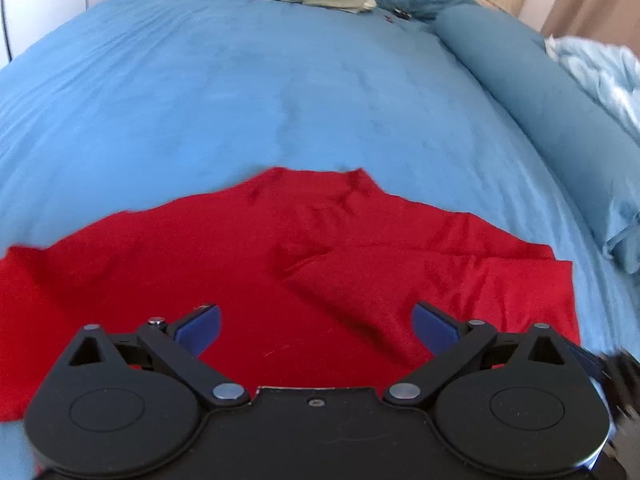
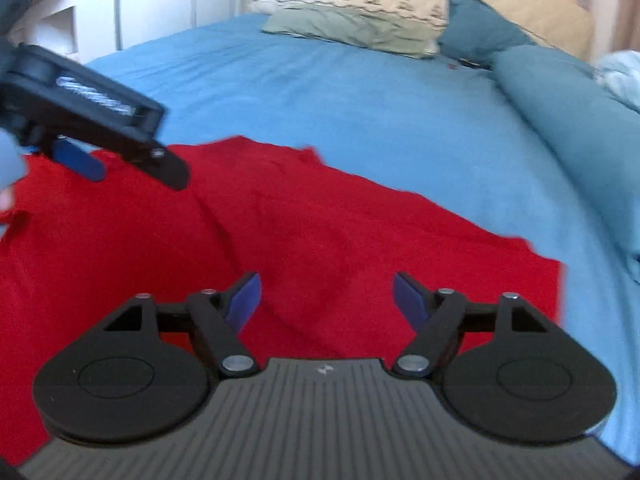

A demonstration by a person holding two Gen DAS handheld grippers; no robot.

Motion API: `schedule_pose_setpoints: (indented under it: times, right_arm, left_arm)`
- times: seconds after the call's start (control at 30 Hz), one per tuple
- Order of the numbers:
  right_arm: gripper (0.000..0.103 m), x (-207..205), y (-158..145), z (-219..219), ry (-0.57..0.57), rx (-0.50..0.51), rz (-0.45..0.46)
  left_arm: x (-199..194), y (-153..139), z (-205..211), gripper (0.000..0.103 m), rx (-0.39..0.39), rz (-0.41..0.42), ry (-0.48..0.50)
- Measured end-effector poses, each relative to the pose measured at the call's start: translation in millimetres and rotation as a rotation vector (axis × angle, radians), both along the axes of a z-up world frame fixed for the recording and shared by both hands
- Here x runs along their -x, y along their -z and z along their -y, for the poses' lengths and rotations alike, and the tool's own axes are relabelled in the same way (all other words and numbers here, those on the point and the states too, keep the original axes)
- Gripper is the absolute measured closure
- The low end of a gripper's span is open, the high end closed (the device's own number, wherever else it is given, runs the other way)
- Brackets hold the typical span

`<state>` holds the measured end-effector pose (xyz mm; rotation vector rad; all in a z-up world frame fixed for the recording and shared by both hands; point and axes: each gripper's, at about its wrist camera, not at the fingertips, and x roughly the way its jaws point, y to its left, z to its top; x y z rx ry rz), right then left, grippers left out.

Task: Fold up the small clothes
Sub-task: 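Fold the held sleeve across the sweater body with the right tool, release, then grasp the other sleeve with the left tool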

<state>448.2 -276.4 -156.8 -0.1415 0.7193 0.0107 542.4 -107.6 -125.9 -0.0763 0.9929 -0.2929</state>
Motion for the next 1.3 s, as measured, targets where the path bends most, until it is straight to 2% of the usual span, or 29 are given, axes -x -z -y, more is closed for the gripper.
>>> schedule_pose_setpoints:
  times: [0.1,0.17,0.2,0.27,0.4,0.47,0.57,0.63,0.7,0.73,0.8,0.83,0.87,0.9,0.93,0.97,1.03,1.1,1.2,1.27,1.3]
  right_arm:
    - [0.009,18.0,1.1,25.1,0.064,-0.028,-0.002]
    - [0.009,24.7,5.8,37.3,0.102,-0.035,-0.011]
    - [0.009,28.1,9.6,43.6,0.126,-0.04,-0.018]
    - [0.009,33.2,15.0,53.6,0.163,-0.055,-0.038]
    - [0.009,43.0,18.2,66.4,0.218,-0.079,-0.053]
    - [0.009,49.8,15.1,72.7,0.237,-0.086,-0.052]
    - [0.009,50.1,14.4,82.6,0.265,-0.088,-0.057]
    - [0.009,50.2,16.8,87.3,0.288,-0.083,-0.07]
    - [0.009,48.9,20.5,90.9,0.309,-0.081,-0.079]
    - [0.009,48.6,22.5,92.8,0.318,-0.087,-0.084]
    - [0.009,46.9,25.3,95.1,0.331,-0.104,-0.089]
    - [0.009,46.1,26.8,95.5,0.339,-0.109,-0.091]
    - [0.009,45.2,28.2,95.8,0.349,-0.114,-0.093]
    - [0.009,45.6,29.2,95.8,0.355,-0.122,-0.094]
    - [0.009,43.9,30.0,95.0,0.358,-0.128,-0.093]
    - [0.009,44.3,30.3,95.3,0.36,-0.131,-0.092]
    - [0.009,45.0,30.8,93.5,0.37,-0.137,-0.093]
    - [0.009,46.1,30.4,93.0,0.376,-0.147,-0.092]
    - [0.009,46.2,29.8,93.6,0.38,-0.15,-0.093]
    - [0.009,46.0,29.9,94.1,0.383,-0.149,-0.095]
    - [0.009,45.9,30.5,94.1,0.383,-0.149,-0.095]
  left_arm:
    - [-9.1,15.8,22.1,0.002,-0.019,0.007,-0.015]
    - [-11.4,29.7,29.2,0.011,-0.076,-0.005,-0.026]
    - [-10.9,37.0,29.1,0.012,-0.112,-0.014,-0.032]
    - [-4.9,46.5,21.9,0.01,-0.143,-0.017,-0.044]
    - [22.3,39.7,-4.9,0.01,-0.154,-0.001,-0.078]
    - [34.3,35.5,-13.6,0.009,-0.135,-0.009,-0.09]
    - [36.0,40.1,-15.3,0.01,-0.032,-0.052,-0.105]
    - [32.0,43.5,-7.2,0.011,-0.024,-0.041,-0.125]
    - [25.8,43.4,2.9,0.018,-0.02,-0.016,-0.134]
    - [23.6,41.7,5.6,0.027,-0.009,-0.006,-0.139]
    - [16.5,41.1,12.1,0.034,-0.006,0.008,-0.15]
    - [14.3,40.2,13.8,0.047,0.011,0.017,-0.143]
    - [11.7,39.0,14.5,0.052,0.034,0.015,-0.138]
    - [11.3,35.4,12.3,0.052,0.073,0.016,-0.145]
    - [12.5,32.1,9.5,0.047,0.102,0.018,-0.158]
    - [13.2,30.0,7.2,0.029,0.125,0.015,-0.172]
    - [15.7,27.1,3.1,0.009,0.148,-0.001,-0.205]
    - [16.7,27.0,1.4,0.009,0.17,-0.007,-0.222]
    - [6.0,33.7,2.1,0.017,0.175,-0.053,-0.249]
    - [-2.4,39.5,3.7,0.042,0.183,-0.077,-0.259]
    - [-4.6,40.4,4.6,0.049,0.166,-0.081,-0.265]
